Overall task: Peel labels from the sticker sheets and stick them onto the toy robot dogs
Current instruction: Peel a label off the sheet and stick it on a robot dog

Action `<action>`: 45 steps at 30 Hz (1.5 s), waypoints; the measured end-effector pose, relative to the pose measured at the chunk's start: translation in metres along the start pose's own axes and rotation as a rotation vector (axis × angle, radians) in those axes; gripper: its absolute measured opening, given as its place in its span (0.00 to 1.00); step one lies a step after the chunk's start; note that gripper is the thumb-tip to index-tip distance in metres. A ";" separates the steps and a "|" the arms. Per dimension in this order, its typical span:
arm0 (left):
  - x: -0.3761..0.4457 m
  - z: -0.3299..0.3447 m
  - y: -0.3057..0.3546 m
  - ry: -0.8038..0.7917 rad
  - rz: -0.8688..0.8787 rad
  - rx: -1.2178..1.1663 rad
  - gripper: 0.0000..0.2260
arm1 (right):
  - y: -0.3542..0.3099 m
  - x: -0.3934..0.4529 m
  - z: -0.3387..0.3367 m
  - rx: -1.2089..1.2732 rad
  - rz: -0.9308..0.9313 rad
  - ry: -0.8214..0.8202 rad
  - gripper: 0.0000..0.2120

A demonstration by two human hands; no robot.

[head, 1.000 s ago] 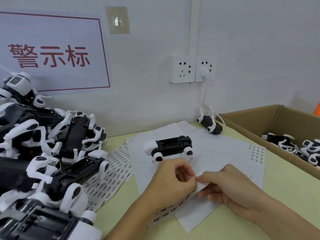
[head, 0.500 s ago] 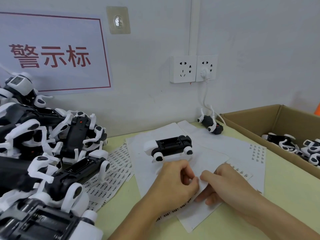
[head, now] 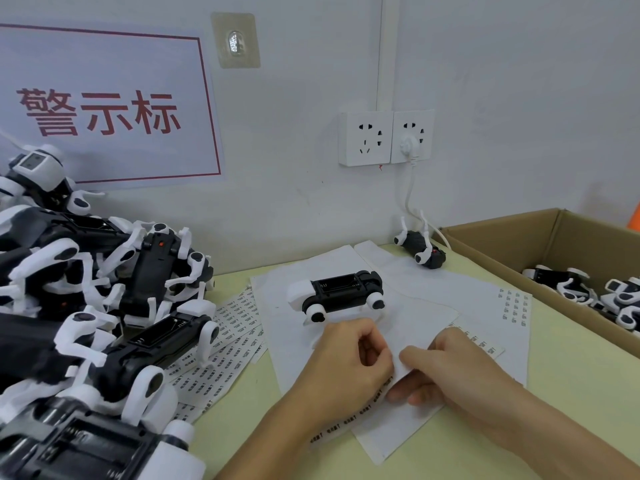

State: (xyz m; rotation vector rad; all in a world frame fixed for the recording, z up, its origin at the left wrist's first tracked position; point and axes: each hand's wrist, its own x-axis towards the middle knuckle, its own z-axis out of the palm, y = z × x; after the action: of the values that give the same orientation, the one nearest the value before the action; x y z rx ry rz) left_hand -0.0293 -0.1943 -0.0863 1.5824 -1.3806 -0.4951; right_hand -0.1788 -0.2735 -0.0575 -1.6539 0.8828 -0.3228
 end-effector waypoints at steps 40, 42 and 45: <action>-0.003 0.002 0.005 0.032 0.104 0.105 0.06 | -0.004 -0.003 0.004 0.159 0.018 0.181 0.13; -0.002 0.002 0.004 0.039 0.100 0.090 0.06 | -0.004 -0.003 0.004 0.147 0.021 0.182 0.13; -0.002 0.002 0.004 0.044 0.100 0.068 0.06 | -0.006 -0.003 0.005 0.117 0.025 0.200 0.12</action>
State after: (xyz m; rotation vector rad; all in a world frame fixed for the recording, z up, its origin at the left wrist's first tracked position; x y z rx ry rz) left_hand -0.0338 -0.1928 -0.0844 1.5613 -1.4481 -0.3543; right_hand -0.1759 -0.2675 -0.0530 -1.5196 1.0132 -0.5198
